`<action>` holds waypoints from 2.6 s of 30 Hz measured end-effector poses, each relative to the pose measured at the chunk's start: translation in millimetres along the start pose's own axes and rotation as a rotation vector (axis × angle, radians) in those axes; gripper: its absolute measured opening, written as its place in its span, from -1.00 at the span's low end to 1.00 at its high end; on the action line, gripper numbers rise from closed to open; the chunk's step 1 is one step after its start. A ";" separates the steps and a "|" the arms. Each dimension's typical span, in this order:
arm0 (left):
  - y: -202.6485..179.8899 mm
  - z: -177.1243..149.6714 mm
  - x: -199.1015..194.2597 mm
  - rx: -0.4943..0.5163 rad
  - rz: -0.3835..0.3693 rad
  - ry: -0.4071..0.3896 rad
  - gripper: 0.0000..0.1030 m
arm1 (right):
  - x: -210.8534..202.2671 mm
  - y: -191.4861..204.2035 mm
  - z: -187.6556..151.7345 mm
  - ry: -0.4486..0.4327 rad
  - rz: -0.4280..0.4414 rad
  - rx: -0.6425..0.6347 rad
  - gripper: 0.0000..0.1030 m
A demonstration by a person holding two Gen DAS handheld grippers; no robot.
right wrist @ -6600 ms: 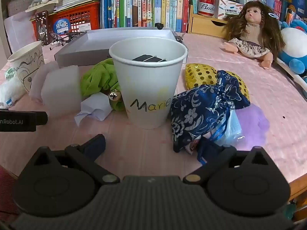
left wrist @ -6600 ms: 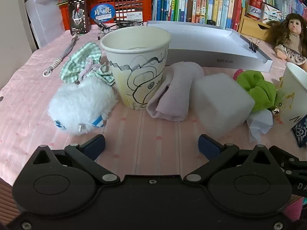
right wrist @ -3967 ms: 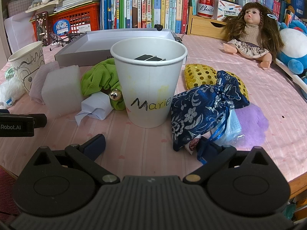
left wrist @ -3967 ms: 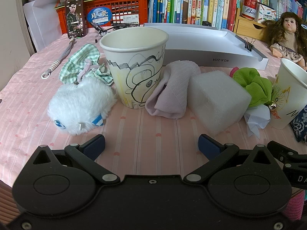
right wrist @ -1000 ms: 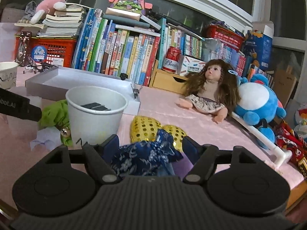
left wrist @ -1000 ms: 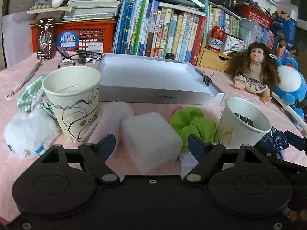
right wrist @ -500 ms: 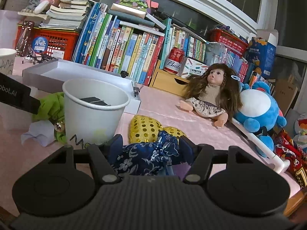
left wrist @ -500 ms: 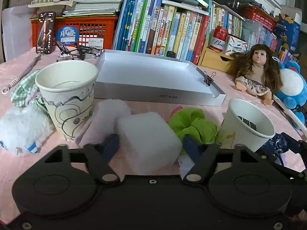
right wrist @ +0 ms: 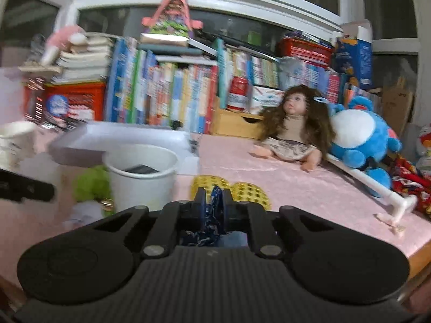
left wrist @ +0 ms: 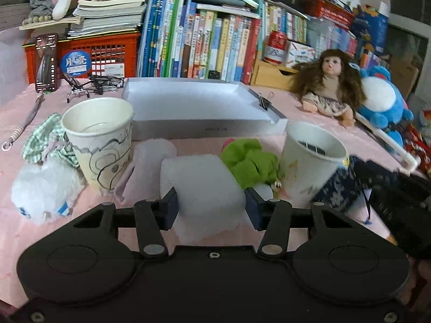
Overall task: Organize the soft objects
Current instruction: 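Close the right tool on the blue pouch while the left tool closes on the white sponge, then carry the blue pouch with the right tool while the left tool carries the sponge to the white tray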
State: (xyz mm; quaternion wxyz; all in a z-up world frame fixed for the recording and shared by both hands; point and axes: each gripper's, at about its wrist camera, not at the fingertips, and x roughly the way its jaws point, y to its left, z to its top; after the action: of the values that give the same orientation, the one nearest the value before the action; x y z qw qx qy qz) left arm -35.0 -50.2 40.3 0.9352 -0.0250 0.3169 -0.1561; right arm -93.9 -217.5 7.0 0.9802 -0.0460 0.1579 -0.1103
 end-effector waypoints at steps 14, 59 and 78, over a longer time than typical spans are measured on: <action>3.2 -19.8 4.4 0.050 0.137 -0.004 0.59 | -2.3 -0.5 -14.0 0.084 0.017 0.035 -0.14; 16.0 -29.7 22.6 -0.128 0.113 -0.022 0.11 | 16.9 -28.8 -34.5 0.121 0.043 0.511 -0.52; 4.8 35.5 -33.0 0.000 0.021 -0.177 0.11 | -2.5 -38.0 29.2 -0.077 0.057 0.348 -0.66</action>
State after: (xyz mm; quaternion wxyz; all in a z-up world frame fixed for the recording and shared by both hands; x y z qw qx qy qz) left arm -37.1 -37.3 87.2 0.9612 -0.0353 0.2332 -0.1433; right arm -94.6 -252.1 40.1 0.9814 0.1246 0.1000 -0.1065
